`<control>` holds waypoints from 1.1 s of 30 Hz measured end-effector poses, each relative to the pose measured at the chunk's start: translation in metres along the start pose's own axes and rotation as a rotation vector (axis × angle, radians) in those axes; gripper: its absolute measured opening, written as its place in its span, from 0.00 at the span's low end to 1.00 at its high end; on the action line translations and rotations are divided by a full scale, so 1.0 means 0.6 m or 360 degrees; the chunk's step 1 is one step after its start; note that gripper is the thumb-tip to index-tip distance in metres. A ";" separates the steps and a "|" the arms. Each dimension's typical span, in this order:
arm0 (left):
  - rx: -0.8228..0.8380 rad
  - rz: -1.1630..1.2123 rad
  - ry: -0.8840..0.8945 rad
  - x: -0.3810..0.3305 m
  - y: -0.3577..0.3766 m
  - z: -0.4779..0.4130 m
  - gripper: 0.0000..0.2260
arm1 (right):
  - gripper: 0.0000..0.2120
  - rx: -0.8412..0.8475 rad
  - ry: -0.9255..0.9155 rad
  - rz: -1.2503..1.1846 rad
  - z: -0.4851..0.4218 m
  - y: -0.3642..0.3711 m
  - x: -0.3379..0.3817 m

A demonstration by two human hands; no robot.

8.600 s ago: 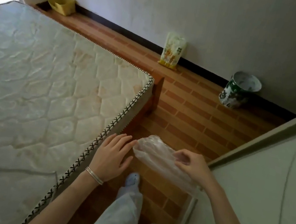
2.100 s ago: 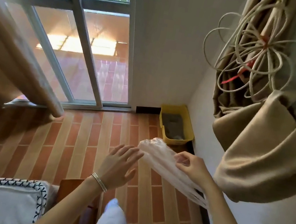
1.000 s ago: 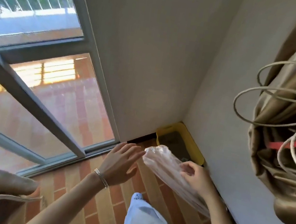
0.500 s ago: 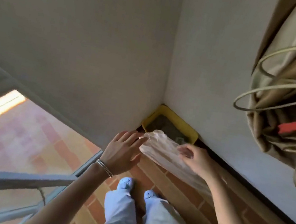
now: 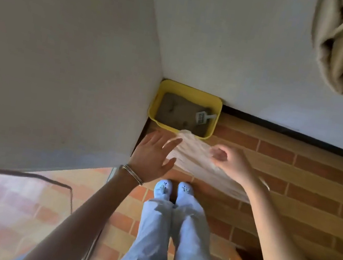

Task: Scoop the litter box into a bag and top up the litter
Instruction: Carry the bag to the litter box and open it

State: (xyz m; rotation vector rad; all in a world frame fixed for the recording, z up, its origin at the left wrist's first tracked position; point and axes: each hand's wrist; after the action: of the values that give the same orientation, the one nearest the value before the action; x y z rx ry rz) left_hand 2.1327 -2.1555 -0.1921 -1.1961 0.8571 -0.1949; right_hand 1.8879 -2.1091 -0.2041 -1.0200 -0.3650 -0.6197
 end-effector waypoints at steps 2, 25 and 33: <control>0.0006 0.0031 0.0003 0.035 0.058 -0.017 0.23 | 0.12 -0.0004 0.0019 0.0009 -0.039 0.039 -0.037; 0.0000 -0.0185 0.0139 0.549 0.864 -0.142 0.22 | 0.09 -0.0002 -0.0205 0.0124 -0.590 0.685 -0.536; 0.0047 -0.0146 0.0050 0.550 0.898 -0.120 0.22 | 0.10 -0.0002 -0.0226 0.0182 -0.585 0.740 -0.538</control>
State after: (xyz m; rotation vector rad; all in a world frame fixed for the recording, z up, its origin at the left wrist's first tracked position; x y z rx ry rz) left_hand 2.1503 -2.1809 -0.8274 -1.2083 0.8247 -0.3011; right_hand 1.9200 -2.1498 -0.8533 -1.0816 -0.4273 -0.4461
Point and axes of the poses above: each hand's wrist, its own z-axis away from the middle knuckle, its own y-axis out of the palm, x = y × z, and after that the axes turned 10 degrees about z, right-handed
